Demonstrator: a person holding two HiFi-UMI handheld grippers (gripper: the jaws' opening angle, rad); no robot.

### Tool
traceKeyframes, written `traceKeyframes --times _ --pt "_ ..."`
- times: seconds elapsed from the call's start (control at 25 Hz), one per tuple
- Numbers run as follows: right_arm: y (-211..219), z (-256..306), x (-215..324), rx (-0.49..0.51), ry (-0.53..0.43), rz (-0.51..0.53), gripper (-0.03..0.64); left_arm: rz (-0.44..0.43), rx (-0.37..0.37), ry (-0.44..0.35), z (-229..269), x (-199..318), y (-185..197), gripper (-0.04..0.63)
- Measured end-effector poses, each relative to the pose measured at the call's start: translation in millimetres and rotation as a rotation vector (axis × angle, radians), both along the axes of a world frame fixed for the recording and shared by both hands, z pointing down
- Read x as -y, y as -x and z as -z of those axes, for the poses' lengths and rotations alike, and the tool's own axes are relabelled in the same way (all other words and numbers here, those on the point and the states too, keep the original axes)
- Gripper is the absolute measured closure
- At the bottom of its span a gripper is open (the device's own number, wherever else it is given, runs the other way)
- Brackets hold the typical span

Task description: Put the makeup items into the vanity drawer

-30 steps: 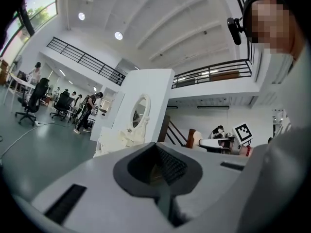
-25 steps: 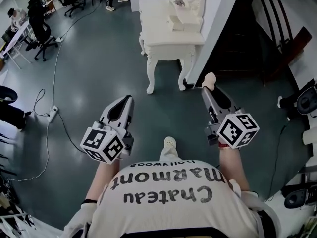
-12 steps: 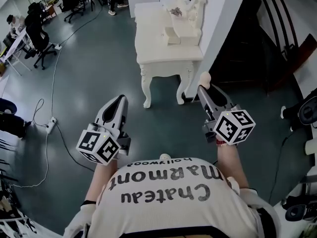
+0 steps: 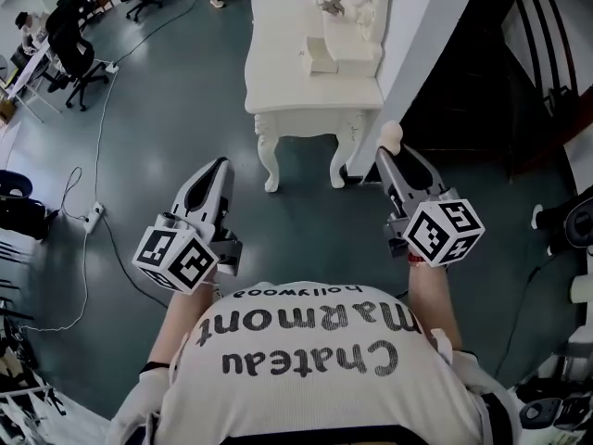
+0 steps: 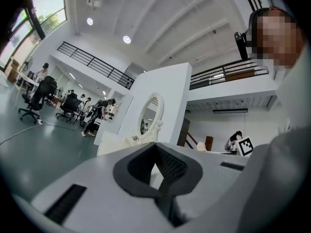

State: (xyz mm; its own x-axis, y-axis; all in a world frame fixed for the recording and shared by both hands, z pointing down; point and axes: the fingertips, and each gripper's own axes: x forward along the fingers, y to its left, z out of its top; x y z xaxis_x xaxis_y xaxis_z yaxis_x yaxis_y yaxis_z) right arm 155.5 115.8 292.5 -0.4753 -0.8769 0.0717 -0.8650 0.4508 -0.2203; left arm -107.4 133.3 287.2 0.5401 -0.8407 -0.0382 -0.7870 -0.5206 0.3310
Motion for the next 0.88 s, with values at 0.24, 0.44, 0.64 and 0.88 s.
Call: traceKeyframes --times 0.24,0.44,0.64,0.88 --pt "-25.9 -25.4 8.6 0.028 0.050 -0.012 0.469 -0.002 -0.028 0.017 -12.7 21.1 -27.4 0.588" --pt "-39.8 -40.7 12.8 0.051 0.074 -0.025 0.469 0.046 -0.069 0.027 -18.3 34.5 -27.9 0.588" --pt "-51.9 -61.6 14.2 0.093 0.128 -0.040 0.469 0.068 -0.014 0.064 -29.6 39.7 -31.2 0.588" --pt "-60.8 -84.3 10.6 0.120 0.174 -0.045 0.469 0.035 0.024 0.103 -46.0 43.0 -49.1 0.588"
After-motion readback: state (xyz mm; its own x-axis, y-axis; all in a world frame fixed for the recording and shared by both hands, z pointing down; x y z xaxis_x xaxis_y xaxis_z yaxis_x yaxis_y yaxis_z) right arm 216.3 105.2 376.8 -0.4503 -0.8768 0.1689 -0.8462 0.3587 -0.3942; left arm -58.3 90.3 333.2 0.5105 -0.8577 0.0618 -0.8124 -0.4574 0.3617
